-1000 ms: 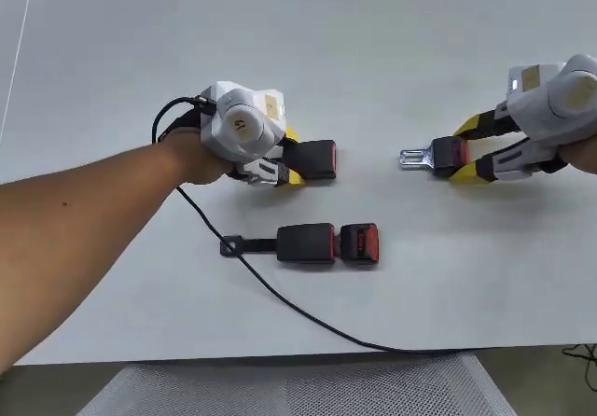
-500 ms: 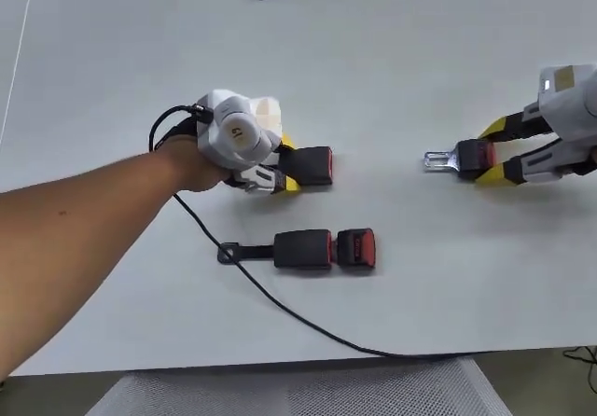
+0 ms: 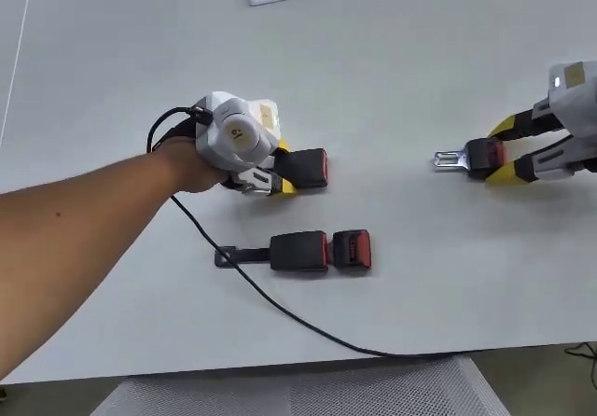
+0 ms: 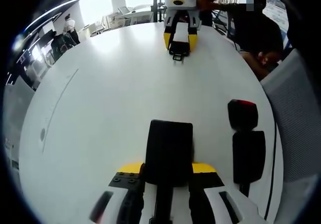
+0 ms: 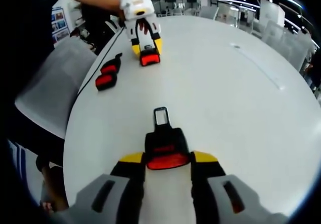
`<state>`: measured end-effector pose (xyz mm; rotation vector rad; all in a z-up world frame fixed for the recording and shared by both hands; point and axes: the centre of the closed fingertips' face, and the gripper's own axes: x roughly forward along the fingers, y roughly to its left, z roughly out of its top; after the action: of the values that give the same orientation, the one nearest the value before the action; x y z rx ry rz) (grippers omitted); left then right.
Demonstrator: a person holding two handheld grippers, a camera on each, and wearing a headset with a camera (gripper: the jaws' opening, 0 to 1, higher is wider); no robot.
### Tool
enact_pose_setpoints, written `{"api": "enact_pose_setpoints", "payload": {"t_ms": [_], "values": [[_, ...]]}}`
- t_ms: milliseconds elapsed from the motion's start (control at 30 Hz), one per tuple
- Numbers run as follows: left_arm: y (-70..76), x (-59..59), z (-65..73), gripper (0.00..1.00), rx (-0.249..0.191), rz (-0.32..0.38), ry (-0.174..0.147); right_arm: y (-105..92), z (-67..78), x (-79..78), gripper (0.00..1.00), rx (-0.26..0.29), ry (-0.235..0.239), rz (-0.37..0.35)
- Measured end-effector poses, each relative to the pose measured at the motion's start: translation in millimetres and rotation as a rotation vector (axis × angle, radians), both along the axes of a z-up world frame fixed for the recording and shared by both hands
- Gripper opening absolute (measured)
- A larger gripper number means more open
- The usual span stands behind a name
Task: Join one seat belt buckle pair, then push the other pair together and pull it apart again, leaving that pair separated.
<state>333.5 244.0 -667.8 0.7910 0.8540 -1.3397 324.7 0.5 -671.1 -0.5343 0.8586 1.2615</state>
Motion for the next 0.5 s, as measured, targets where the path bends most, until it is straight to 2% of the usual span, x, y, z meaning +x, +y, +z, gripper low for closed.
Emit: {"api": "enact_pose_setpoints", "payload": {"t_ms": [100, 133, 200, 233, 333, 400, 433, 500], "values": [[0.9, -4.1, -0.4, 0.39, 0.027, -0.011, 0.018, -2.2, 0.1, 0.3, 0.41, -0.026, -0.023, -0.003], [-1.3, -8.5, -0.1, 0.44, 0.029, -0.035, 0.023, -1.1, 2.0, 1.3, 0.46, -0.018, -0.024, -0.018], [-1.8, -11.7, -0.5, 0.55, 0.041, -0.007, 0.032, 2.8, 9.0, 5.0, 0.56, 0.018, -0.036, -0.057], [-5.1, -12.4, 2.0, 0.64, 0.015, 0.053, 0.045, 3.7, 14.8, 9.8, 0.59, 0.040, -0.055, -0.102], [-12.7, -5.4, 16.2, 0.78, -0.080, 0.182, 0.049, 4.2, 24.9, 17.5, 0.73, 0.075, -0.075, -0.170], [-12.3, -1.3, 25.3, 0.82, -0.118, 0.241, 0.040, -0.2, 32.0, 21.8, 0.77, 0.078, -0.111, -0.219], [-12.0, 0.7, 31.8, 0.83, -0.148, 0.266, 0.027, -1.5, 34.9, 22.4, 0.77, 0.083, -0.124, -0.236], [-8.2, 2.1, 41.9, 0.87, -0.181, 0.318, 0.010, -3.7, 44.4, 26.0, 0.79, 0.106, -0.166, -0.300]]}}
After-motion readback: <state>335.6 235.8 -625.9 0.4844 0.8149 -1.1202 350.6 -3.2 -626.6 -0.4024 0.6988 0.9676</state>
